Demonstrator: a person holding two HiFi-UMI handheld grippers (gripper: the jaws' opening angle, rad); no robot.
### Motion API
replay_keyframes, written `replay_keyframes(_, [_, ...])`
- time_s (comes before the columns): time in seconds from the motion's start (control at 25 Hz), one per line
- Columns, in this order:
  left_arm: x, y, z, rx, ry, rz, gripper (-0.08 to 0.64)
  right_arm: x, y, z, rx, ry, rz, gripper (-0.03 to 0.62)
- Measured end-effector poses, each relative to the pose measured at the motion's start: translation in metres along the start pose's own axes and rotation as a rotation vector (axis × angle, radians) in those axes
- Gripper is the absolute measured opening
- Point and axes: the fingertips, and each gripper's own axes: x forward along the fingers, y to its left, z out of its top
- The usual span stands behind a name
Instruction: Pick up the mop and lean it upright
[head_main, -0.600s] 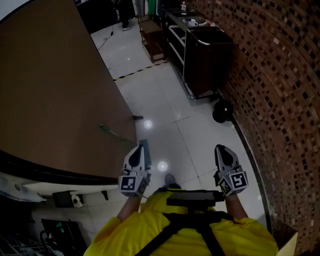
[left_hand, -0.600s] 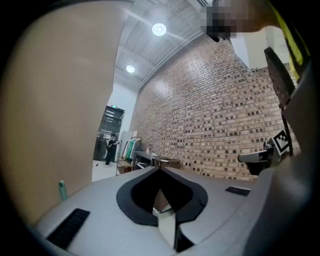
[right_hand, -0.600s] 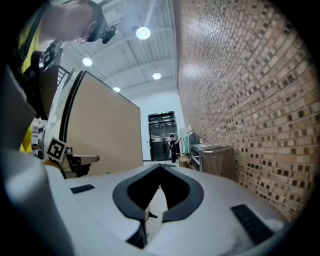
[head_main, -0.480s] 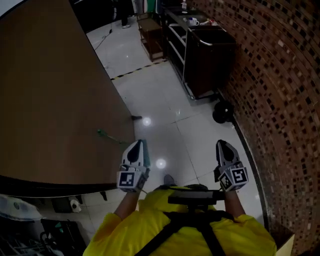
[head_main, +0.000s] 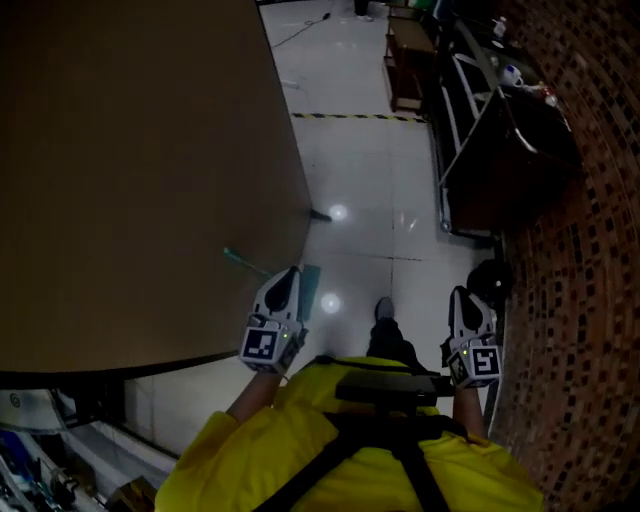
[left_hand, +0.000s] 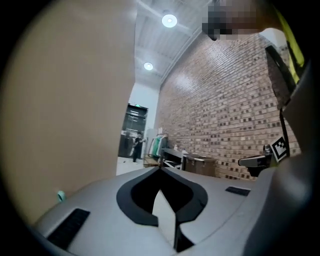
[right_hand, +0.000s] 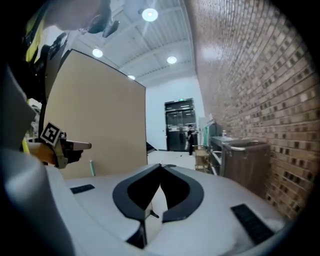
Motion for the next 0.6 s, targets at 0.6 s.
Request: replay_keyframes(0.6, [-0.102, 0.069, -0.028, -0.122, -0.049, 1.039, 0.005, 0.289, 0.156, 0.006, -0.16, 0.143, 1.058, 0.006])
